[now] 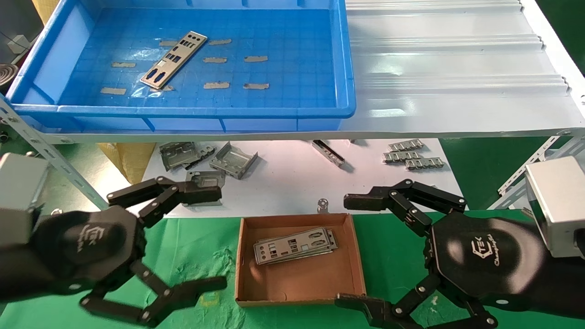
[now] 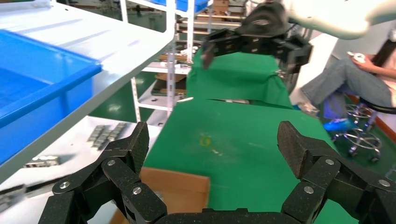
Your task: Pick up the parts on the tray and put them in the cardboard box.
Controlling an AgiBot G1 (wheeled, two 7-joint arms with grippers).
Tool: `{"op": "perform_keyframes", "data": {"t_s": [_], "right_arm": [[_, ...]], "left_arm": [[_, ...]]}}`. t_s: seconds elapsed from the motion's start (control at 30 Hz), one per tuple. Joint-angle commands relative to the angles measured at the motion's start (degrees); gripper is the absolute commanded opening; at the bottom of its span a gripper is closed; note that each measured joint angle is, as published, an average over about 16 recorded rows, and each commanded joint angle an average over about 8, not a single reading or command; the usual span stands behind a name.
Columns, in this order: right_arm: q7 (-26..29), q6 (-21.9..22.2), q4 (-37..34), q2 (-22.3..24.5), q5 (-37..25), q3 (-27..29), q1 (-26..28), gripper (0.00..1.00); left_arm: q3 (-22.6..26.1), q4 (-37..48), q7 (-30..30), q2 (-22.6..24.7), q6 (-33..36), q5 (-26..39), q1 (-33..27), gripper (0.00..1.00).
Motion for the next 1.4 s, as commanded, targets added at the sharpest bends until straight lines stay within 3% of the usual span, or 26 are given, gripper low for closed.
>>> {"op": "perform_keyframes", "data": {"t_s": [0.03,0.27,1.4], "right_arm": [[0.00,0.00,0.00,0.00,0.00,0.00,0.00,1.00],[-0.01,0.02,-0.01,0.01,0.02,0.00,-0.01,1.00],[-0.01,0.01,-0.02,0.01,0.02,0.00,-0.01,1.00]], "left_arm": [[-0.76,-2.21,-1.16,-1.34,0.09,-0.84,0.91,1.00],[-1.99,-5.86,-2.64,-3.53,0.30,-2.31,2.42,1.00],[-1.37,-3.91,-2.00,-2.38,0.17,-1.51,1.65,1.00]]}}
